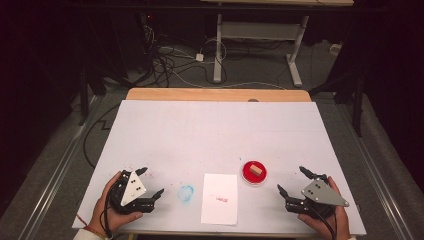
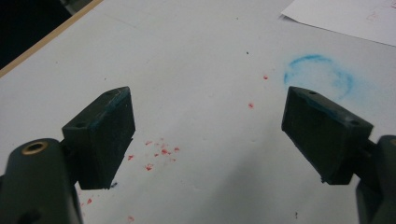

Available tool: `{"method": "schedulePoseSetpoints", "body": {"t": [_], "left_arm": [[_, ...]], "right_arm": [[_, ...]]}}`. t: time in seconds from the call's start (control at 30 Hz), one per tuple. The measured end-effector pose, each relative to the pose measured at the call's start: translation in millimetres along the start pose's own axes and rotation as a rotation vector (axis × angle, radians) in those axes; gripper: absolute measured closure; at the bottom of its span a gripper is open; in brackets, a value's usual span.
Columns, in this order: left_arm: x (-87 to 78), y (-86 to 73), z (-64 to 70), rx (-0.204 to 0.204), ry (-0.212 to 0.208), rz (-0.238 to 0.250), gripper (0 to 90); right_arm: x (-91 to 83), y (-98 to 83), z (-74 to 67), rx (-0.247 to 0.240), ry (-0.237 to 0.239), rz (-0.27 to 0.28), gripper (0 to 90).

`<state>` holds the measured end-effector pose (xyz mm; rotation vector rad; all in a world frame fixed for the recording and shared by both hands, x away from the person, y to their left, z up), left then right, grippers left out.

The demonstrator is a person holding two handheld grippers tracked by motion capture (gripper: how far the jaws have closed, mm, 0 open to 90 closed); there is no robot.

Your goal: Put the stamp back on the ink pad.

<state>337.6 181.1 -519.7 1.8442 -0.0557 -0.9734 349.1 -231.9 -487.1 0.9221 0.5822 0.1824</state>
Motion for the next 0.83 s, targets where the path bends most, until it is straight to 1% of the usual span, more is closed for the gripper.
{"method": "schedulePoseSetpoints", "body": {"t": [0.03,0.1,0.17,0.47,0.67,0.83], "left_arm": [[0.4,-0.1,0.4,-0.002,-0.006,-0.001,16.6],[1.3,-0.9,0.7,0.002,-0.004,-0.007,16.7],[1.5,-1.2,1.2,0.000,-0.009,-0.008,16.7],[3.6,-2.2,2.0,0.003,-0.008,-0.021,16.6],[5.6,-1.9,2.0,0.003,-0.008,-0.027,16.6],[8.1,-0.3,1.2,-0.005,-0.014,-0.026,16.7]], "right_arm": [[-0.1,0.2,0.0,0.001,0.001,0.002,16.4],[-0.4,0.2,0.9,0.002,-0.004,0.003,16.4],[-0.2,0.1,0.8,0.004,0.003,0.003,16.4],[0.5,-0.9,0.9,-0.002,0.003,-0.003,16.4],[0.5,-1.9,1.6,0.003,0.007,-0.002,16.4],[0.5,-3.5,3.3,0.006,-0.001,-0.010,16.4]]}}
Point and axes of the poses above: each handheld gripper's, and its own axes: x roughly forward along the jaws, y roughly out of its top, z roughly to its right, the point moved 10 cm from there along x, roughly forward along the jaws, and after that the axes turned 9 degrees about -x, right-handed, at the moved point
